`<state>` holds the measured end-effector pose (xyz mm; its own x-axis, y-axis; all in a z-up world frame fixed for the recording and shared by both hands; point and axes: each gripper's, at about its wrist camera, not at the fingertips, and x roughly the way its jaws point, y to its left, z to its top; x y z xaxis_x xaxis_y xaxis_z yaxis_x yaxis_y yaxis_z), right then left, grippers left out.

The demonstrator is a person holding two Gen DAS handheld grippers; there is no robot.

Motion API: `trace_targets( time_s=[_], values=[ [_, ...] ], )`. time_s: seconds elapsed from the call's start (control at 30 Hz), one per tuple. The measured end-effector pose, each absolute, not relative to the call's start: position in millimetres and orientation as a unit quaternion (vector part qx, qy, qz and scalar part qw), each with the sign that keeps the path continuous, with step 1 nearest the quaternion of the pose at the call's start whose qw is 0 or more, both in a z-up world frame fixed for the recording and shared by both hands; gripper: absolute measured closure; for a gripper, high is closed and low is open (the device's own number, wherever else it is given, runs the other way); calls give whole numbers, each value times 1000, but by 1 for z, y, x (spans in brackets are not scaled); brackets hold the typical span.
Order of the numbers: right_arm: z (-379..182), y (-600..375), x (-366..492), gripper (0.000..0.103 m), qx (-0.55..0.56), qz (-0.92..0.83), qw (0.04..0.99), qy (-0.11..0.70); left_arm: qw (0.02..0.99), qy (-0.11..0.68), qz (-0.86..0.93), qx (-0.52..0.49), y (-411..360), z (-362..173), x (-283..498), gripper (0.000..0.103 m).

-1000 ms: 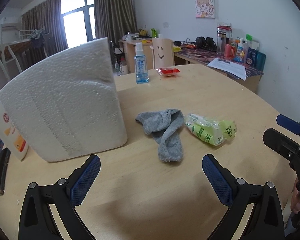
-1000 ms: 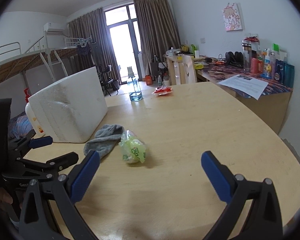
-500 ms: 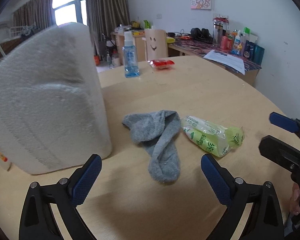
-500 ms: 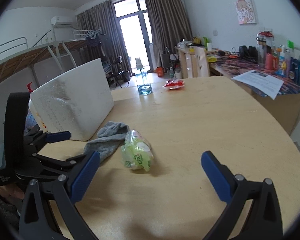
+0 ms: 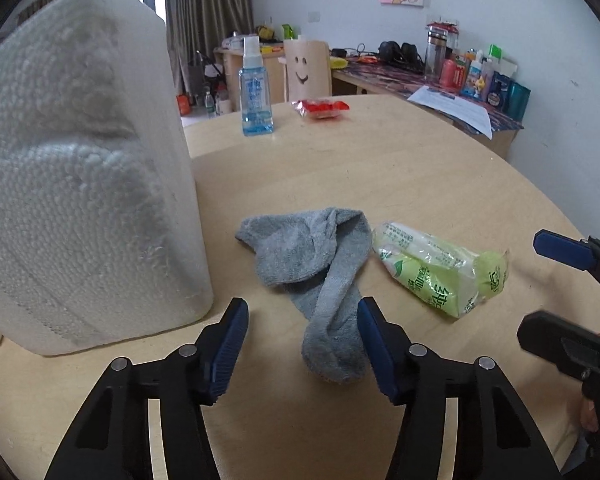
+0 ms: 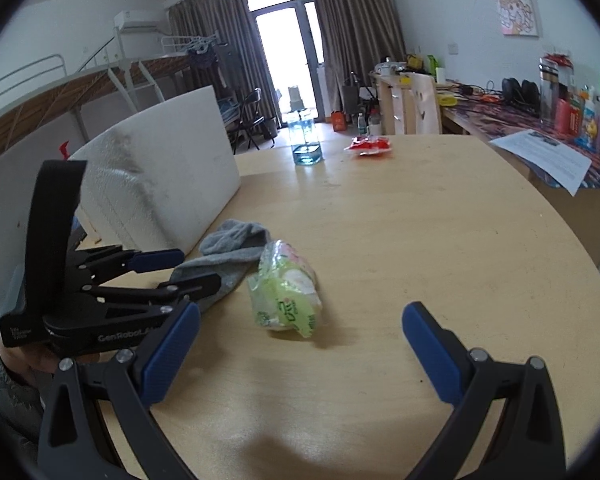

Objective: Organize soft objects
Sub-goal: 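Move the left gripper to the grey sock while the right gripper approaches the tissue pack, then close the left gripper on the grey sock while the right gripper grasps the tissue pack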

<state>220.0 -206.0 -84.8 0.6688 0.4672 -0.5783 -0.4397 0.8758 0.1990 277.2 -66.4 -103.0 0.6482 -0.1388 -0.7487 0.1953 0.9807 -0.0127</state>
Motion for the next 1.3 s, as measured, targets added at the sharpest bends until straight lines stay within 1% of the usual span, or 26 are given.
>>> trace_targets(
  time_s=[0.1, 0.2, 0.33, 0.43, 0.83, 0.87, 0.93, 0.97, 1.03, 1.07, 1.1, 1.17, 1.23, 1.27, 1.3],
  values=[
    [-85, -201, 221, 1, 6, 254, 910, 327, 904, 416, -98, 27, -66, -103, 279, 57],
    [-85, -198, 222, 1, -8, 251, 909, 331, 901, 420, -109, 21, -65, -104, 281, 72],
    [-83, -197, 226, 1, -26, 246, 908, 339, 898, 421, -125, 15, -67, -104, 281, 83],
    [-83, -195, 231, 1, -40, 241, 907, 344, 898, 421, -130, 3, -63, -103, 282, 85],
    [-88, -174, 243, 2, -83, 248, 897, 355, 903, 411, -120, -23, -44, -101, 275, 85],
    [-87, -173, 244, 4, -90, 248, 898, 353, 904, 410, -120, -22, -44, -101, 274, 85],
    [-88, -168, 244, 16, -99, 251, 896, 354, 905, 407, -121, -19, -44, -100, 272, 85],
    [-89, -166, 244, 19, -101, 255, 893, 357, 906, 406, -121, -18, -45, -100, 271, 85],
    [-93, -165, 246, 29, -105, 255, 890, 364, 905, 407, -124, -18, -43, -100, 270, 85],
    [-95, -164, 247, 31, -106, 253, 888, 370, 905, 408, -123, -19, -43, -101, 270, 85],
    [-96, -164, 248, 35, -106, 252, 887, 373, 904, 409, -123, -21, -42, -101, 271, 85],
    [-98, -164, 249, 38, -109, 246, 886, 377, 902, 413, -124, -27, -40, -102, 272, 85],
    [-99, -164, 249, 49, -111, 244, 886, 378, 901, 415, -125, -29, -40, -103, 273, 85],
    [-100, -162, 249, 51, -113, 241, 886, 380, 900, 415, -125, -30, -40, -103, 273, 85],
    [-101, -162, 250, 56, -116, 236, 886, 382, 901, 415, -125, -30, -40, -103, 273, 85]
  ],
)
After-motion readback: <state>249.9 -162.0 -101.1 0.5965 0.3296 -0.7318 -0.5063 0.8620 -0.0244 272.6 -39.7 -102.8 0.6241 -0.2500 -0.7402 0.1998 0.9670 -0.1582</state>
